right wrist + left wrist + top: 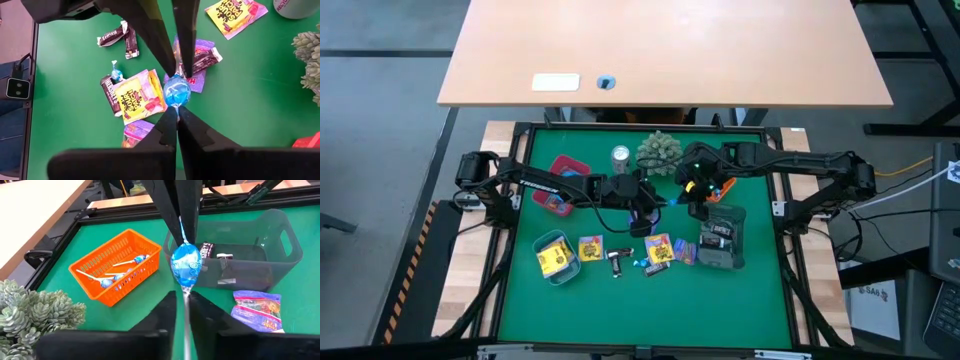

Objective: Sort candy
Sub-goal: Put the blue candy into the orange bin

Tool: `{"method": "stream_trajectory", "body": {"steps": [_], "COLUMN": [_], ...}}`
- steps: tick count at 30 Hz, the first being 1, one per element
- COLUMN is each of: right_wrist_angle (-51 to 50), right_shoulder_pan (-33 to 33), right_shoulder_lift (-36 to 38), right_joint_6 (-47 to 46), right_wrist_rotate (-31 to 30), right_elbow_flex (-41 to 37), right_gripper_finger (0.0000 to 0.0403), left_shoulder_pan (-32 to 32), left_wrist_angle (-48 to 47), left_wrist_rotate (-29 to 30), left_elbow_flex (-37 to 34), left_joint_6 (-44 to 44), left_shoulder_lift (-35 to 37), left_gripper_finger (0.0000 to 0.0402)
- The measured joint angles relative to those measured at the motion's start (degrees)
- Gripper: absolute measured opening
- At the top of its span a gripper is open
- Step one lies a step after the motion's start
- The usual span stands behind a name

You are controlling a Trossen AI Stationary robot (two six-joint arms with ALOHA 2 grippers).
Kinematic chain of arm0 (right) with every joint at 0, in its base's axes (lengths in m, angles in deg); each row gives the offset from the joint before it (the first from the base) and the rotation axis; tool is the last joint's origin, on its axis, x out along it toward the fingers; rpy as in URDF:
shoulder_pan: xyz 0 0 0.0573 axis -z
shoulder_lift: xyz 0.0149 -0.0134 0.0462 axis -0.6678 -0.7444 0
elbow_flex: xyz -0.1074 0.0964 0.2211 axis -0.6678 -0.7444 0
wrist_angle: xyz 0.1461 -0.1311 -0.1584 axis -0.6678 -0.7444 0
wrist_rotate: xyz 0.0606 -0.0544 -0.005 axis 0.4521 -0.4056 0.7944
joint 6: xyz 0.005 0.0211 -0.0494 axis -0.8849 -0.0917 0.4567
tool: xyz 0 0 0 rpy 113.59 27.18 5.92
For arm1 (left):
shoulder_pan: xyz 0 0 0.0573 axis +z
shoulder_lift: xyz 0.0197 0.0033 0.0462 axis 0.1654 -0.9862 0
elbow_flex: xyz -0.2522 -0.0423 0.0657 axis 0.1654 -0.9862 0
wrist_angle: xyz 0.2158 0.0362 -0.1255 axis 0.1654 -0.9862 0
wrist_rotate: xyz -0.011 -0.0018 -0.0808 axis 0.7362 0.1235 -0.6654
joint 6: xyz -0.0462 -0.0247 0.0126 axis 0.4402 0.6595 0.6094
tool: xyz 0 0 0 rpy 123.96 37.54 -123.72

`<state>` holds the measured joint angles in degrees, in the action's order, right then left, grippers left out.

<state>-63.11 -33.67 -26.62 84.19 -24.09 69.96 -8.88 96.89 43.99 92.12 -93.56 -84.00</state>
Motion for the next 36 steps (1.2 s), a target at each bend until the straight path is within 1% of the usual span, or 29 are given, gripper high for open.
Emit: {"method": "stream_trajectory", "body": {"steps": [8,13,22,27,30,36], "right_wrist_angle": [-1.69,-8.91,-25.45,-27.28,-27.22,-27.21], "right_shoulder_pan": [0.00,0.00,-0.02,0.00,0.02,0.92], "right_shoulder_lift": [0.01,0.11,0.15,0.20,0.20,0.20], "right_joint_6": [0.06,0.12,-0.37,0.52,2.69,4.57], "right_wrist_rotate": [0.02,0.04,0.70,0.40,-2.45,-11.75], "right_elbow_flex": [0.00,0.02,0.02,0.02,0.02,0.02], "right_gripper_finger": [0.0002,0.0002,0.0001,0.0001,0.0001,0.0001], "left_shoulder_pan": [-0.78,-1.91,-2.34,-2.34,-2.34,-2.34], "left_wrist_angle": [-0.05,-0.16,-0.35,-0.44,-0.52,-0.57], "left_wrist_rotate": [0.00,-0.03,-0.02,-0.02,-0.02,-0.02], "left_elbow_flex": [0.03,0.03,0.03,0.03,0.03,0.03], "left_joint_6": [0.07,0.04,0.01,0.02,0.04,0.04], "left_shoulder_lift": [0.00,0.00,0.00,0.00,0.00,0.00], "left_gripper_finger": [0.0140,0.0176,0.0184,0.0184,0.0184,0.0184]}}
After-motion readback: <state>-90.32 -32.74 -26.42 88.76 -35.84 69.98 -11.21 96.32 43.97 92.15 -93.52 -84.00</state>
